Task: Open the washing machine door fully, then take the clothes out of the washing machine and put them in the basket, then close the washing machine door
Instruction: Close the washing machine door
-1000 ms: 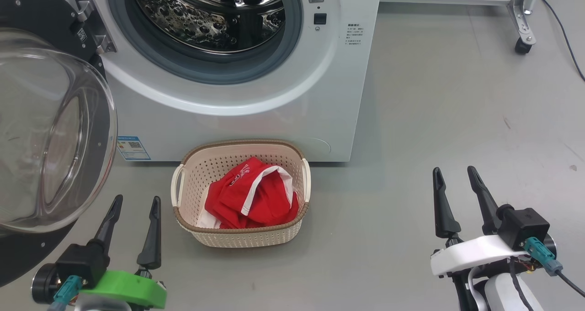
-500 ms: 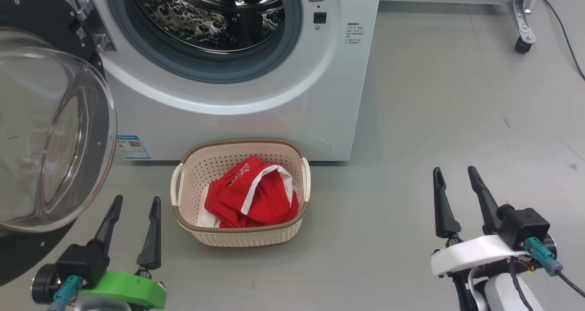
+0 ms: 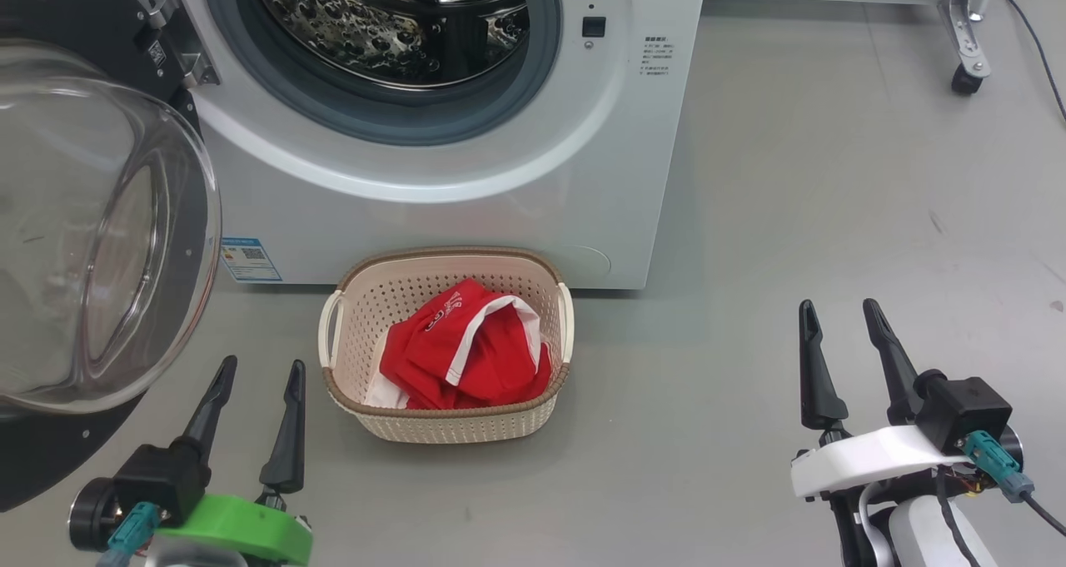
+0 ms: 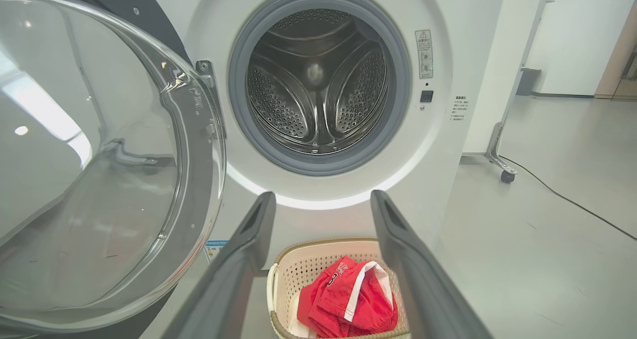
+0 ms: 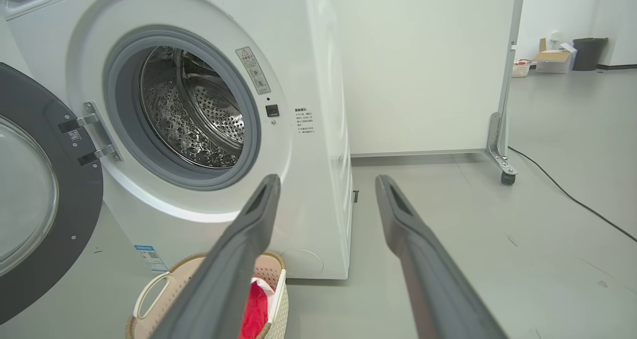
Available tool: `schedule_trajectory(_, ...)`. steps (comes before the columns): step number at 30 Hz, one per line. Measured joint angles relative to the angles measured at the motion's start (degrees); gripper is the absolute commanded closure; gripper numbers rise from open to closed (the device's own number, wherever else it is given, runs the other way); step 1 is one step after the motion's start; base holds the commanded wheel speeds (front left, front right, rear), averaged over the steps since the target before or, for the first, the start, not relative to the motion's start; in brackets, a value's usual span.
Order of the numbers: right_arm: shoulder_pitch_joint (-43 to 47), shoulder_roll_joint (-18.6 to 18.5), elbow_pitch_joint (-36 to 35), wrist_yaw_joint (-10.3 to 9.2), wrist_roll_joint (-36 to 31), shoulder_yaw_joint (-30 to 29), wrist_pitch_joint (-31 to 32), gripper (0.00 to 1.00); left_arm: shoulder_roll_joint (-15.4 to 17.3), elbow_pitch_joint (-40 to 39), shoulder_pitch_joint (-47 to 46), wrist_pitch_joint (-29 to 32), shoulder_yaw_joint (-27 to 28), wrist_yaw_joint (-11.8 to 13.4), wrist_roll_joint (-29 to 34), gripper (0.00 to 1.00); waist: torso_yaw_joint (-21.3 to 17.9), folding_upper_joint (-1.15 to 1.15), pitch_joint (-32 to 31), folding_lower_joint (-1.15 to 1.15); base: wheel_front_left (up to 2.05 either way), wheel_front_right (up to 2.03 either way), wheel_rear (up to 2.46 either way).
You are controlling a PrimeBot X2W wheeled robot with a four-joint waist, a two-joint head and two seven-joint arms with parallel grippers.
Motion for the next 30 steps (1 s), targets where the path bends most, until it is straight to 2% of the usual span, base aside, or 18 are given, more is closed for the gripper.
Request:
schedule_trajectory(12,0.0,0.0,-0.5,0.09,0.0,0.4,0.0,0.0,0.0,-0.1,-0.2,0.0,-0.4,0.0,0.0,0.0,4.7,0.0,0.9,0.0,0.0,0.0,0.0)
schedule_trajectory(30,0.0,0.0,-0.3,0.43,0.0,1.7,0.0,0.0,-0.2,0.0,-0.2,0.0,-0.4,0.2,0.8,0.0,16.5,0.0,0.0,0.0,0.0,0.0,0.0)
